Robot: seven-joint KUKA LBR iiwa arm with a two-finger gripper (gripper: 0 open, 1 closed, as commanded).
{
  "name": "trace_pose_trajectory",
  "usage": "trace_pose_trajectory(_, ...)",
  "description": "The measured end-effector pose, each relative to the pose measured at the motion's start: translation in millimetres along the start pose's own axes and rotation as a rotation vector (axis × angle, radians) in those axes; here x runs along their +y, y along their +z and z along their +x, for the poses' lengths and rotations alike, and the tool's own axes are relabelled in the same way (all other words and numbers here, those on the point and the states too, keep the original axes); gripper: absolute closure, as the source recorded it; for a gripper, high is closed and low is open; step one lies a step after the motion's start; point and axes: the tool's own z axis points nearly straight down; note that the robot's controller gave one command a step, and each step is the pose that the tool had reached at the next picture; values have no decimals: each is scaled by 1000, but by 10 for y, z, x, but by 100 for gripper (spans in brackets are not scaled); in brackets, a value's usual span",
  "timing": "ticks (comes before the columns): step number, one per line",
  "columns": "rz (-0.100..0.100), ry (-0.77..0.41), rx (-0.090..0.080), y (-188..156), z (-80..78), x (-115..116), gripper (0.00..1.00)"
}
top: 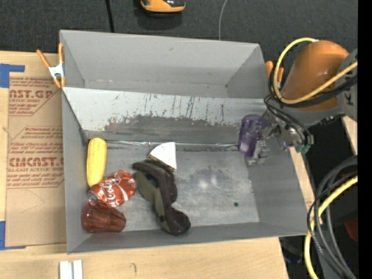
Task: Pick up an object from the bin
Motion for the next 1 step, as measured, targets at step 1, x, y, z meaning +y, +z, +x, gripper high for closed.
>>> trace_pose_trajectory(1, -3, -6, 9, -610, 92, 86, 100)
